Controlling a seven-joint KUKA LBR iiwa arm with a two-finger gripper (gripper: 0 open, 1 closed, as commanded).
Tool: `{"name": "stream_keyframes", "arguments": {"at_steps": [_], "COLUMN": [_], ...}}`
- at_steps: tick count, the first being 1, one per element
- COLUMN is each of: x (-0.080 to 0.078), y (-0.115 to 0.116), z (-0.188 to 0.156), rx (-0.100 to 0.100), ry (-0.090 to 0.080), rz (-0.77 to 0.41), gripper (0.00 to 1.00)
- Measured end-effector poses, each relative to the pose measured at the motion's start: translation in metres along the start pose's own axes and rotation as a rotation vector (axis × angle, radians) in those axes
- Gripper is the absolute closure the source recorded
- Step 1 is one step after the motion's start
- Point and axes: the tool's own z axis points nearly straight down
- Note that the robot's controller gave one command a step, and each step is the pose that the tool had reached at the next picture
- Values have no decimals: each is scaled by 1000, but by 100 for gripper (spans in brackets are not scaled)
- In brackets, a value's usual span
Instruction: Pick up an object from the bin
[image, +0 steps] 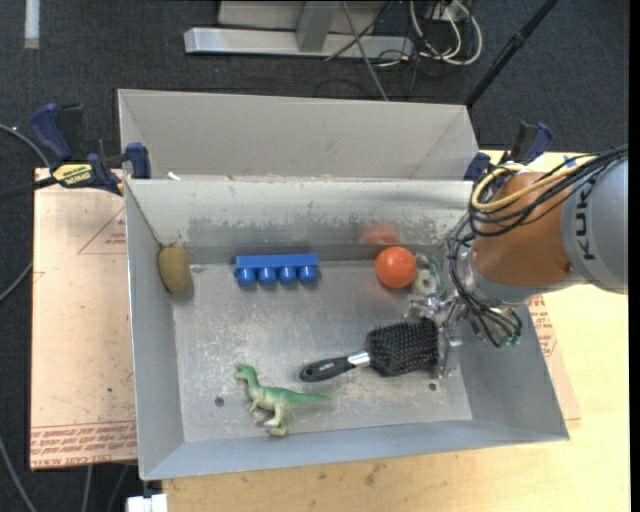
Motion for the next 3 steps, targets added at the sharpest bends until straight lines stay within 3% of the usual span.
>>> {"name": "stream_keyframes", "arguments": {"at_steps": [1,2,3], "x": [17,5,21], "y": [-6,15,33], "z": [-36,-64,-133], "rx": [-8,-1,-6], "ry": [18,12,16], "rz": [-21,-24,-75], "gripper": [100,100,100]}}
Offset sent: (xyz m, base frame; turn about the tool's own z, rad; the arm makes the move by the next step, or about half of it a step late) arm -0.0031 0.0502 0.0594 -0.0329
